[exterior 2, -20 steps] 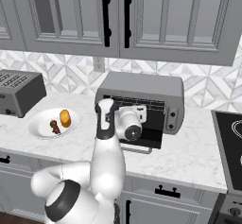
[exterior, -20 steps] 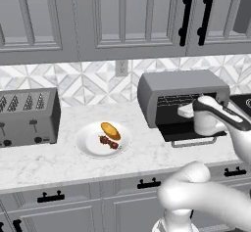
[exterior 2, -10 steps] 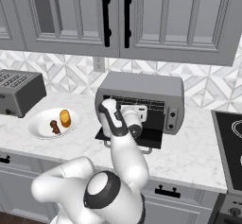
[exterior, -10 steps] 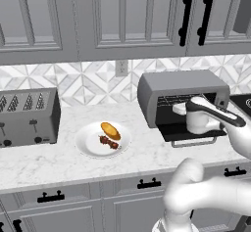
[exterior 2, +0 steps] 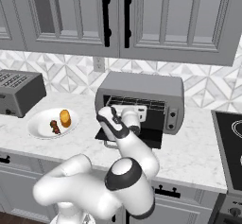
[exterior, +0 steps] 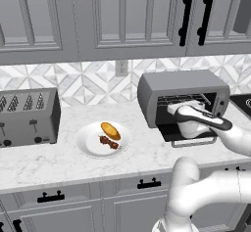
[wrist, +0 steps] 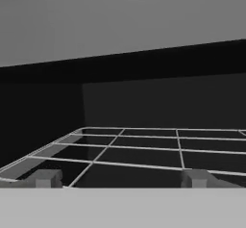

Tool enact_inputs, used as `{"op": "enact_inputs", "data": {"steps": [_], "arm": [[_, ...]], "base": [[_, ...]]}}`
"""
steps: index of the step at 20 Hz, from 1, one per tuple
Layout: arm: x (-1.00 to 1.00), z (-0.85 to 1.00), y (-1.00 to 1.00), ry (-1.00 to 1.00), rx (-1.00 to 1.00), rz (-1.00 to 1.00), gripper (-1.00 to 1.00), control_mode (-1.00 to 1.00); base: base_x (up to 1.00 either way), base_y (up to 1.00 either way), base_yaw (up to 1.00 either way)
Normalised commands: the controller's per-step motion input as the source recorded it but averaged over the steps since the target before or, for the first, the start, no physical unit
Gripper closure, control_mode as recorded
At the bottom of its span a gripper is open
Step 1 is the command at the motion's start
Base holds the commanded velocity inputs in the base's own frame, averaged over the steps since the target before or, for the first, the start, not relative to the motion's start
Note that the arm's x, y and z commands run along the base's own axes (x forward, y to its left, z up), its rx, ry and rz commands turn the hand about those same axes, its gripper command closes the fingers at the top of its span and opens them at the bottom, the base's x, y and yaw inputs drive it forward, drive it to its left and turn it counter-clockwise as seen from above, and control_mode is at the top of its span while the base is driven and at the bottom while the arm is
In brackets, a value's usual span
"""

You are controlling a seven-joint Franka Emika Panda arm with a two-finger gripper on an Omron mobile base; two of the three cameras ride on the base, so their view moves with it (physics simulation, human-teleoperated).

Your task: Pick up the kebab skewer and baguette bread, and place them inside the toaster oven. Close the toaster oven door and start by setting the timer.

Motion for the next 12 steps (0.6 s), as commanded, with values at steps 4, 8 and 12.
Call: {"op": "enact_inputs", "data": {"steps": [4,8,12], "arm": [[0.29,-0.06,-0.14,-0.04,0.0,0.0,-1.0,-1.0],[0.06,0.0,-0.18,-0.04,0.0,0.0,-1.0,-1.0],[0.14,-0.17,-0.09,0.01,0.0,0.0,-1.0,-1.0]], "base": [[0.0,0.0,0.0],[0.0,0.0,0.0],[0.0,0.0,0.0]]}}
